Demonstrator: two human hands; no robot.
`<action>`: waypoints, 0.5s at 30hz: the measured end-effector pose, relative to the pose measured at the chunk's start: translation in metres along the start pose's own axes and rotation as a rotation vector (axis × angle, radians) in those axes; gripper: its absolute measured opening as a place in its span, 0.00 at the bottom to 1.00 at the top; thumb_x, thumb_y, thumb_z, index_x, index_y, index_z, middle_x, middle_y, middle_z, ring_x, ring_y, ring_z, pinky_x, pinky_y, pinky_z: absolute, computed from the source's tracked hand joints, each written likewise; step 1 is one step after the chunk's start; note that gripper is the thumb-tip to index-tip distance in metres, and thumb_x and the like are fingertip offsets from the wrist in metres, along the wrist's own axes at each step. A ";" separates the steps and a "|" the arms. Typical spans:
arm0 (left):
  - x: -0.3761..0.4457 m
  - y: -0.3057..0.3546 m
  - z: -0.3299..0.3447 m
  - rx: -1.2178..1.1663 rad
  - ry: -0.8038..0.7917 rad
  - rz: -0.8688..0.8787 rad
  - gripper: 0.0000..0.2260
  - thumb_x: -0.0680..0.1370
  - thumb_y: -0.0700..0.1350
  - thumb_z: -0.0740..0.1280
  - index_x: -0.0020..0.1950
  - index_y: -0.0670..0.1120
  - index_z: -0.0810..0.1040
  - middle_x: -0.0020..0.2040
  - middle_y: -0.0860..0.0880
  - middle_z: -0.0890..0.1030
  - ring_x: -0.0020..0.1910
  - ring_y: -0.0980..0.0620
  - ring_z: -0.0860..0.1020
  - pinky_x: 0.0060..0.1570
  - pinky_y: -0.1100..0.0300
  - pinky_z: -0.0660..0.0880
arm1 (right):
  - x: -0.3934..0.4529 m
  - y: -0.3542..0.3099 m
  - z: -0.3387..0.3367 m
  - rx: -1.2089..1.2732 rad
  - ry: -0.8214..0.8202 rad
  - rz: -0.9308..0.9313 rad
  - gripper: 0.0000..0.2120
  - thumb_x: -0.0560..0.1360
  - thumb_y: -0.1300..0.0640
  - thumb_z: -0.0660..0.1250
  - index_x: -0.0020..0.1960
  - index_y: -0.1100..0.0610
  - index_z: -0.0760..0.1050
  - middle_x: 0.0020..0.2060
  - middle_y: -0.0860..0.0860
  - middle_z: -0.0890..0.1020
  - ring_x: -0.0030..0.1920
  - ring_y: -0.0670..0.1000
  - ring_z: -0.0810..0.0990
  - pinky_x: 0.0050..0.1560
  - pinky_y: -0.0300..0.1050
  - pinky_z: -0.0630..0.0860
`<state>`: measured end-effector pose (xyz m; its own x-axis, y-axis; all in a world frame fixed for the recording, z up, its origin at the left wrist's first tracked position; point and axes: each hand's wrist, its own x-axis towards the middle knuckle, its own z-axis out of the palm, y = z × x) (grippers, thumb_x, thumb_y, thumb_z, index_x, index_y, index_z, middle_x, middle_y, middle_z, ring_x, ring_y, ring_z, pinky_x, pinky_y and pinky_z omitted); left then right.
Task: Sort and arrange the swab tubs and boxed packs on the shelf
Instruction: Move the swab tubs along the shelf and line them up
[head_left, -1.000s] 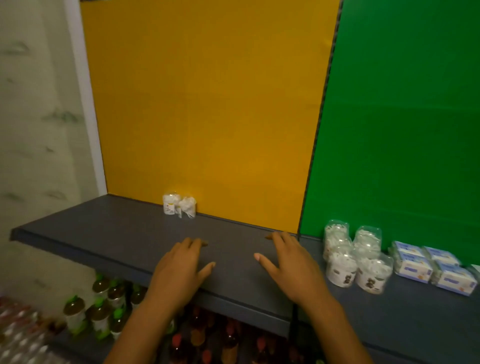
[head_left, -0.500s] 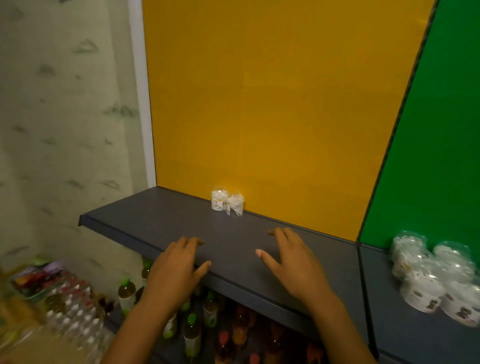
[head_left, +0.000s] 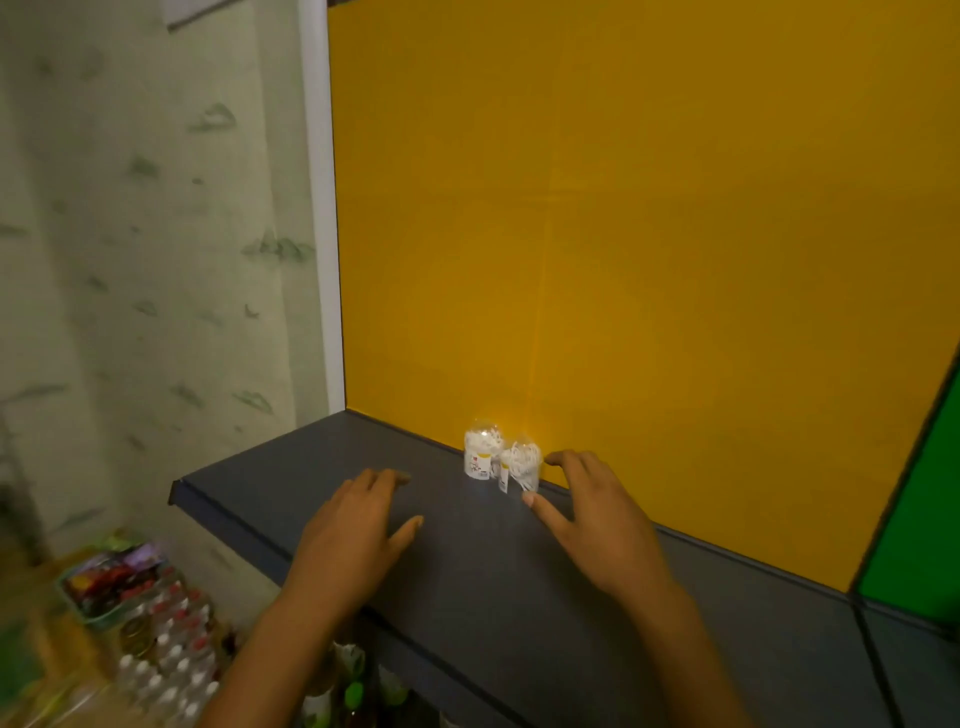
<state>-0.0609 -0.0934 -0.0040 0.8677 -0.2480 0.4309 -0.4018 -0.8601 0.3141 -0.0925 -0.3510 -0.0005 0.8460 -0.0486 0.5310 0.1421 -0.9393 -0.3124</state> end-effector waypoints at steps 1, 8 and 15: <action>0.010 -0.001 0.001 0.001 0.008 0.000 0.23 0.77 0.59 0.63 0.70 0.54 0.65 0.66 0.52 0.72 0.64 0.52 0.71 0.58 0.56 0.74 | 0.010 0.002 0.003 -0.004 0.011 -0.001 0.24 0.77 0.35 0.59 0.68 0.47 0.66 0.64 0.45 0.72 0.63 0.47 0.72 0.56 0.44 0.74; 0.056 -0.013 0.030 -0.041 0.005 0.044 0.22 0.78 0.58 0.63 0.70 0.54 0.66 0.65 0.53 0.72 0.63 0.53 0.71 0.56 0.58 0.73 | 0.043 0.019 0.032 -0.013 0.004 0.047 0.23 0.77 0.36 0.61 0.68 0.46 0.66 0.64 0.44 0.71 0.62 0.46 0.72 0.54 0.43 0.74; 0.114 -0.028 0.060 -0.122 -0.021 0.131 0.21 0.77 0.57 0.65 0.68 0.53 0.68 0.64 0.52 0.73 0.62 0.52 0.72 0.55 0.56 0.73 | 0.070 0.026 0.052 -0.064 0.030 0.123 0.23 0.77 0.38 0.62 0.68 0.48 0.67 0.65 0.46 0.72 0.62 0.49 0.73 0.53 0.44 0.73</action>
<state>0.0675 -0.1241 -0.0145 0.8108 -0.3652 0.4574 -0.5435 -0.7598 0.3569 -0.0026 -0.3614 -0.0126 0.8391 -0.1740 0.5154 0.0044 -0.9453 -0.3262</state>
